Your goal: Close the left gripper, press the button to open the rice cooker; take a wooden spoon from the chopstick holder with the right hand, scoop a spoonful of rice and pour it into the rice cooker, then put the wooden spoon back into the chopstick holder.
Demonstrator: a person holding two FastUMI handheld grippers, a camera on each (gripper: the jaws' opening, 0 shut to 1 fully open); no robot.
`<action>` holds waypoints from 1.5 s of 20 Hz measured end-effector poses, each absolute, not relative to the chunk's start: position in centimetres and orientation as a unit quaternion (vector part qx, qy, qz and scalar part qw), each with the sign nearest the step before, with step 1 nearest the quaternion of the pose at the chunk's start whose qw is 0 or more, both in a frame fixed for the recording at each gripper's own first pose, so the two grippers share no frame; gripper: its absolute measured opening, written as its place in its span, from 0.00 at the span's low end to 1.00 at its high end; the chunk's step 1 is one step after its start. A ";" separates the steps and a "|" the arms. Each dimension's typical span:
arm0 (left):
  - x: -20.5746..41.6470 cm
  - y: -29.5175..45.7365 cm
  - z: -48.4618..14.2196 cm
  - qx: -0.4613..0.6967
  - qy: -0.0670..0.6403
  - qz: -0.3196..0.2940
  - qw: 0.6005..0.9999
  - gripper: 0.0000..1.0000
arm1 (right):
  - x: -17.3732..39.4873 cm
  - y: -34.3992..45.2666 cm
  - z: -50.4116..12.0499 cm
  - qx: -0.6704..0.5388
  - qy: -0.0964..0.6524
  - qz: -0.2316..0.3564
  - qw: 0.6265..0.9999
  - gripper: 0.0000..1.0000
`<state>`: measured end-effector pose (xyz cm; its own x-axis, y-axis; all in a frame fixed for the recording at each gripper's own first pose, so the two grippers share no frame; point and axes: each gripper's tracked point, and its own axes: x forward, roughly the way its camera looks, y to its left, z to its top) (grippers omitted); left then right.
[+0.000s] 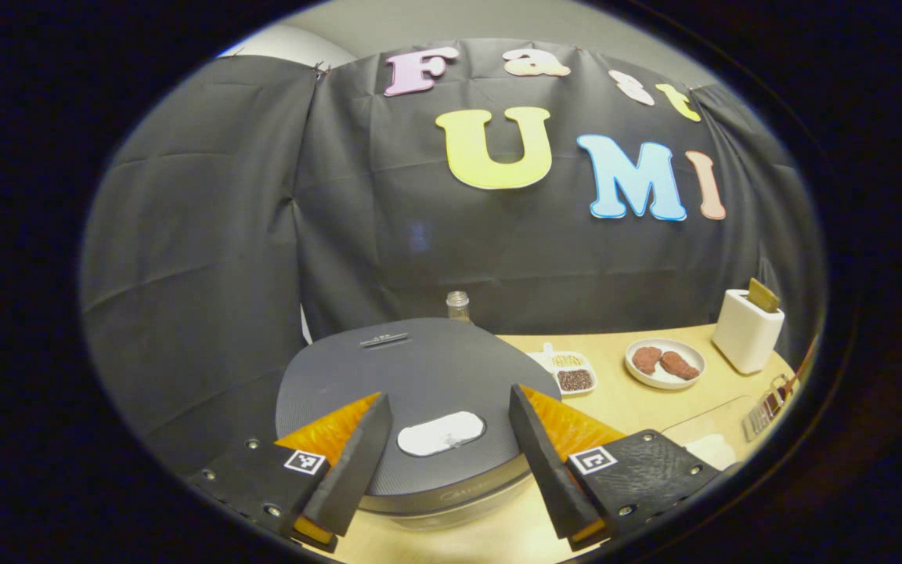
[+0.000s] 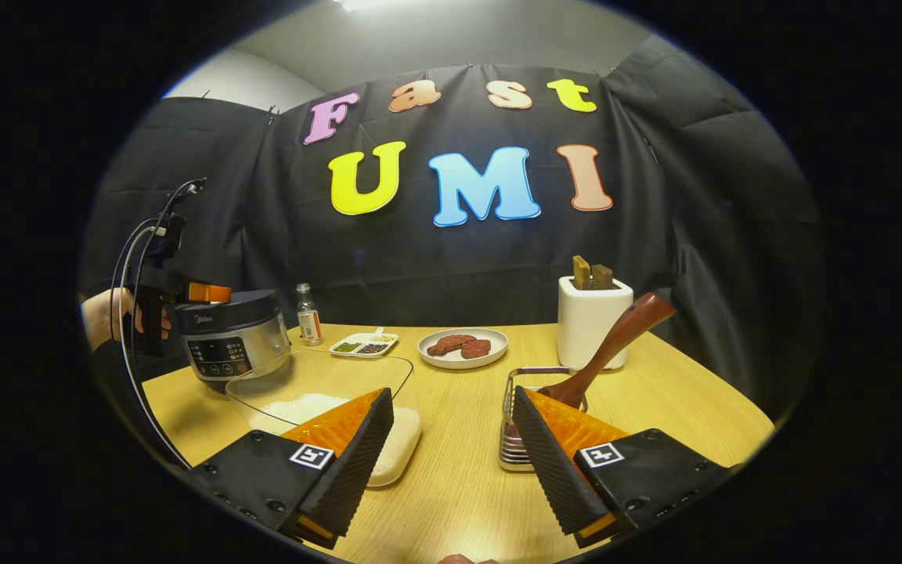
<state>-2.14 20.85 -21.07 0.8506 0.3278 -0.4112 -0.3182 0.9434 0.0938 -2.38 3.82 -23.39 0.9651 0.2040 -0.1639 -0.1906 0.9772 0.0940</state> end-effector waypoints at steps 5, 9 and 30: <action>-3.0 19.8 -17.8 0.049 0.199 0.188 0.961 0.92 | -1.6 3.4 -21.8 0.002 0.087 0.090 0.992 0.98; -3.1 14.7 -10.6 0.062 0.127 0.136 0.981 0.91 | -0.5 2.1 -16.2 0.007 0.050 0.062 0.997 0.98; -9.4 9.7 -2.4 0.003 -0.003 0.064 0.998 0.90 | 0.8 2.1 -1.4 -0.032 -0.025 0.026 0.999 0.99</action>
<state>-9.39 9.70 -2.36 0.9919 0.1267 0.0060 -0.1268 0.9919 0.0051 0.76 2.10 -1.35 0.9974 0.0537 0.0491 -0.0504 0.9966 -0.0649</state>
